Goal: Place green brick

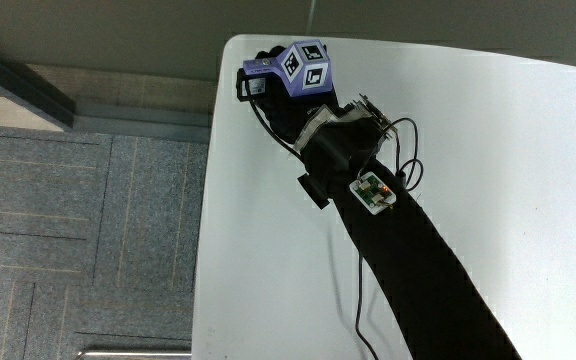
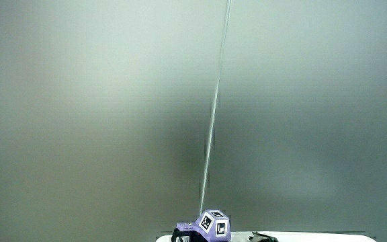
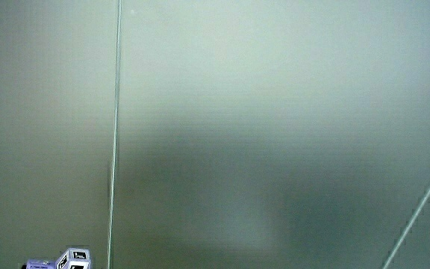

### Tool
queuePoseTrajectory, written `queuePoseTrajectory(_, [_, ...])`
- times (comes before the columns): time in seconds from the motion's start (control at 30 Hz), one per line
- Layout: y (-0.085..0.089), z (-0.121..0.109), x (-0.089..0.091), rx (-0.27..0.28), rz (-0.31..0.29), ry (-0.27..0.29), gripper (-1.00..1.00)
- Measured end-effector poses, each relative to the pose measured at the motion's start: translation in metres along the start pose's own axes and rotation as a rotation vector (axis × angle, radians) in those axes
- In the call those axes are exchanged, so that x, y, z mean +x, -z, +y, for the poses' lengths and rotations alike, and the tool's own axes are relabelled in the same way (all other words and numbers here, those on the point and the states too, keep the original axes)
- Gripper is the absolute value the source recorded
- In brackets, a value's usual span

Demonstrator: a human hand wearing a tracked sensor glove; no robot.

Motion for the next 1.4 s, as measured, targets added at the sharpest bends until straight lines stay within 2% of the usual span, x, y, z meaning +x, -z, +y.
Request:
queuePoseTrajectory(0.07, [-0.004,-0.002,0.002,0.004,0.014,0.010,-0.03])
queuePoseTrajectory(0.2, [-0.002,-0.004,0.006,0.001,0.021,0.017,-0.17])
queuePoseTrajectory(0.23, [0.000,-0.003,0.008,0.004,0.012,0.034,-0.21])
queuePoseTrajectory(0.37, [0.002,-0.002,0.013,-0.009,0.039,0.027,-0.34])
queuePoseTrajectory(0.4, [0.001,-0.003,0.013,-0.033,0.066,0.017,-0.38])
queuePoseTrajectory(0.47, [-0.002,-0.006,0.014,-0.014,0.059,0.034,-0.45])
queuePoseTrajectory(0.53, [0.000,-0.004,0.017,-0.037,0.069,0.036,-0.52])
queuePoseTrajectory(0.6, [0.000,-0.006,0.016,-0.036,0.073,0.026,-0.59])
queuePoseTrajectory(0.7, [0.001,-0.009,0.014,-0.015,0.063,0.017,-0.69])
queuePoseTrajectory(0.8, [0.004,-0.008,0.012,-0.036,0.060,0.005,-0.79])
queuePoseTrajectory(0.83, [0.005,-0.009,0.012,-0.022,0.043,0.004,-0.83])
queuePoseTrajectory(1.0, [0.007,-0.012,0.007,-0.032,0.024,-0.008,-1.00])
queuePoseTrajectory(1.1, [0.013,-0.012,0.011,-0.014,0.017,-0.017,-1.00])
queuePoseTrajectory(1.2, [0.013,-0.016,0.012,-0.005,0.037,-0.021,-1.00])
queuePoseTrajectory(1.23, [0.015,-0.015,0.014,0.014,0.023,-0.023,-1.00])
queuePoseTrajectory(1.4, [0.011,-0.020,0.013,0.020,0.036,-0.029,-1.00])
